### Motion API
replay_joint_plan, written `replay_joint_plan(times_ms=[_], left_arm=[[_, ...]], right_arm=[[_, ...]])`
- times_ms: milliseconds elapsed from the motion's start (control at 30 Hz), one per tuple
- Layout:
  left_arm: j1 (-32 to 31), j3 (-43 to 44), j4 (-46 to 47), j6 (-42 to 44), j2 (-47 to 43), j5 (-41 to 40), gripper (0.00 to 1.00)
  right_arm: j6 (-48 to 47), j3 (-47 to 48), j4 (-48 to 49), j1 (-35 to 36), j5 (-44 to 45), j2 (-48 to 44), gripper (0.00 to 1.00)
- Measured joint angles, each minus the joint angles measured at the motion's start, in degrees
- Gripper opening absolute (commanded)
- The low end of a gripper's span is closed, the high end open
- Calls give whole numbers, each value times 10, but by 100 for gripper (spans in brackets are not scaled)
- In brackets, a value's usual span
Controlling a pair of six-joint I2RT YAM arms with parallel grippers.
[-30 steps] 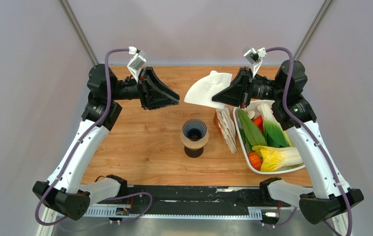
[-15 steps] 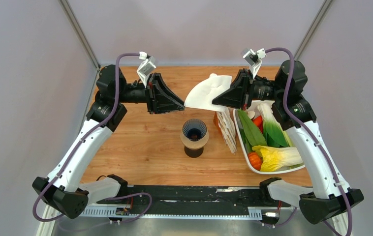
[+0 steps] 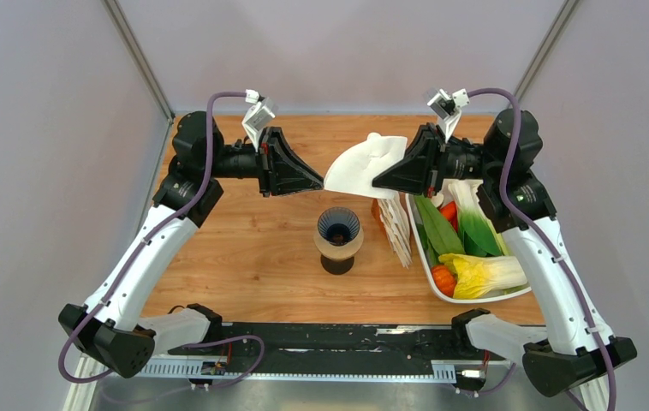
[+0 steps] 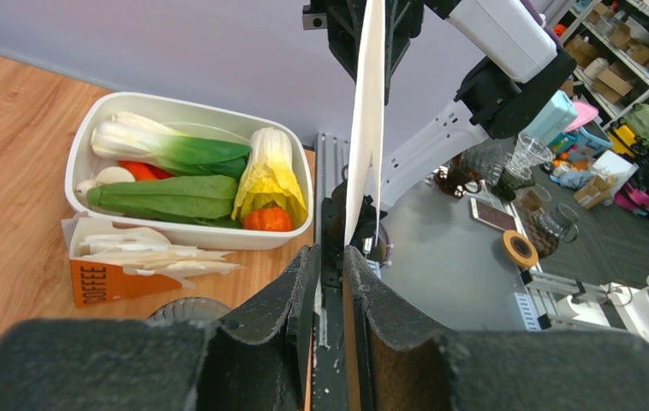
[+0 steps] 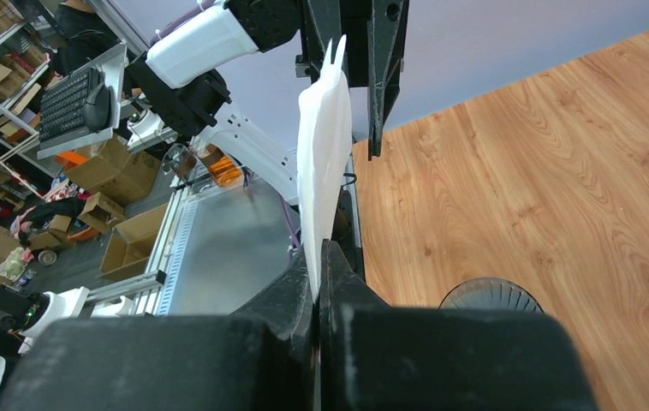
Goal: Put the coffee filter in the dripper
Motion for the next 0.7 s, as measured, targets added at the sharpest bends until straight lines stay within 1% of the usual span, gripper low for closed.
replay_joint_plan(times_ms=[267, 567, 633, 700], left_arm=[[-2, 0, 15, -10, 0, 0, 28], [-23, 5, 19, -10, 3, -2, 28], [-26, 14, 18, -9, 10, -4, 29], [-32, 25, 18, -8, 16, -5, 34]], right_arm=[[0, -9, 4, 7, 0, -1, 0], [-4, -9, 4, 21, 0, 0, 0], [-6, -10, 3, 29, 1, 0, 0], [-8, -10, 4, 35, 2, 0, 0]])
